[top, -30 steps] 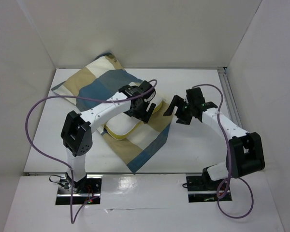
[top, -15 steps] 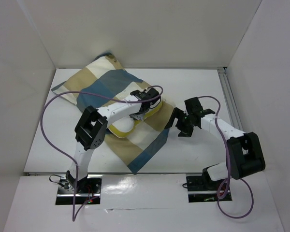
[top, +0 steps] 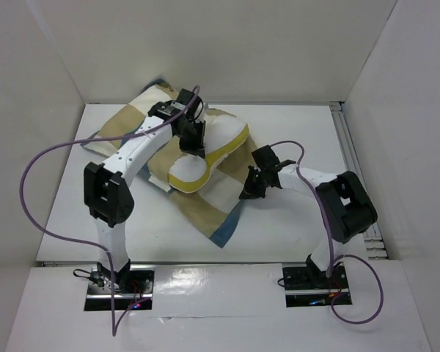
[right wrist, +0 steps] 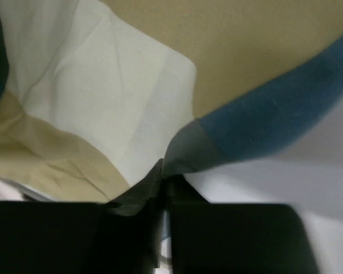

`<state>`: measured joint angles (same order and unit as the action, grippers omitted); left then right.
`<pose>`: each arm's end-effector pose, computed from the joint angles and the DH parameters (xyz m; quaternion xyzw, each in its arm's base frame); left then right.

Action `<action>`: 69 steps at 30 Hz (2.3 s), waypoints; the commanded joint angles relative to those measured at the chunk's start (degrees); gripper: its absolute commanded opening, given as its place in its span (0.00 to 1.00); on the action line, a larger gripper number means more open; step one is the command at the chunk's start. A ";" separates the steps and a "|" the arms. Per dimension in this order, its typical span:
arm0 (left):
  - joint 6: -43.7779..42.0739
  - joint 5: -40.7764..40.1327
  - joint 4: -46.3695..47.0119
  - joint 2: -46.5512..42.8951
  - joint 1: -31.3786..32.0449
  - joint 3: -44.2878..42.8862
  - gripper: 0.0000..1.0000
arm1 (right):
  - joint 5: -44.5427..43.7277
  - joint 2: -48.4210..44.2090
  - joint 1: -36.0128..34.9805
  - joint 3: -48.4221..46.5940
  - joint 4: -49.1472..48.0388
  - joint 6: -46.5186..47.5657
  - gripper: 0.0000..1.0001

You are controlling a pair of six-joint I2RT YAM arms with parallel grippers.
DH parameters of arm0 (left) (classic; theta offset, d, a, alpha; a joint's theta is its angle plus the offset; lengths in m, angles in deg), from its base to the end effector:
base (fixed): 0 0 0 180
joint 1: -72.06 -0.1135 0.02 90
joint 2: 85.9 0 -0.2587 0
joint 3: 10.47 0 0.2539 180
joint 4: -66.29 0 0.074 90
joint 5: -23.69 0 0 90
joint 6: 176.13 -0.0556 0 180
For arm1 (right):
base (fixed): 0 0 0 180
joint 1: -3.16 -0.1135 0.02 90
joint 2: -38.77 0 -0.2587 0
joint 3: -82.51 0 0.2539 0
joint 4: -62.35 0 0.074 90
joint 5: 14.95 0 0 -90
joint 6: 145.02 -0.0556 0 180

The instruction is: Put the pillow into the pillowcase

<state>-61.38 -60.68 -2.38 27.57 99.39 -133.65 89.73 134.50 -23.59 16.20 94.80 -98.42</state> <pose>0.3884 -0.2068 0.2828 0.0348 0.9618 -0.1598 0.2193 0.2859 0.1599 0.1335 0.1086 0.9564 0.2399 0.1260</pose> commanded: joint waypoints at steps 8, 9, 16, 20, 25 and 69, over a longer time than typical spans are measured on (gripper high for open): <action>12.85 9.66 2.96 -8.88 2.63 -6.50 0.00 | -15.53 -6.58 11.00 -4.84 7.48 6.48 0.00; 14.00 11.14 3.67 -8.88 2.64 -6.50 0.00 | -16.77 -7.47 13.10 -4.84 9.23 7.09 0.00; 22.87 23.18 14.90 -7.04 3.78 -8.44 0.00 | -23.72 -8.36 18.13 -13.26 18.21 11.40 0.22; 24.82 27.68 18.70 -6.51 3.17 -9.57 0.00 | -22.94 -12.48 18.13 -16.43 18.74 10.61 0.80; 25.34 30.49 20.02 -6.51 1.23 -10.37 0.00 | -20.93 -18.72 15.85 -18.72 16.82 8.86 0.79; 27.72 40.95 25.03 -12.40 -8.70 -5.28 0.00 | 11.60 -2.56 4.86 -21.89 -30.91 0.15 0.72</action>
<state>-34.73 -21.73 19.02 18.34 91.11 -139.73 98.01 133.71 -17.49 -1.70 70.00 -99.05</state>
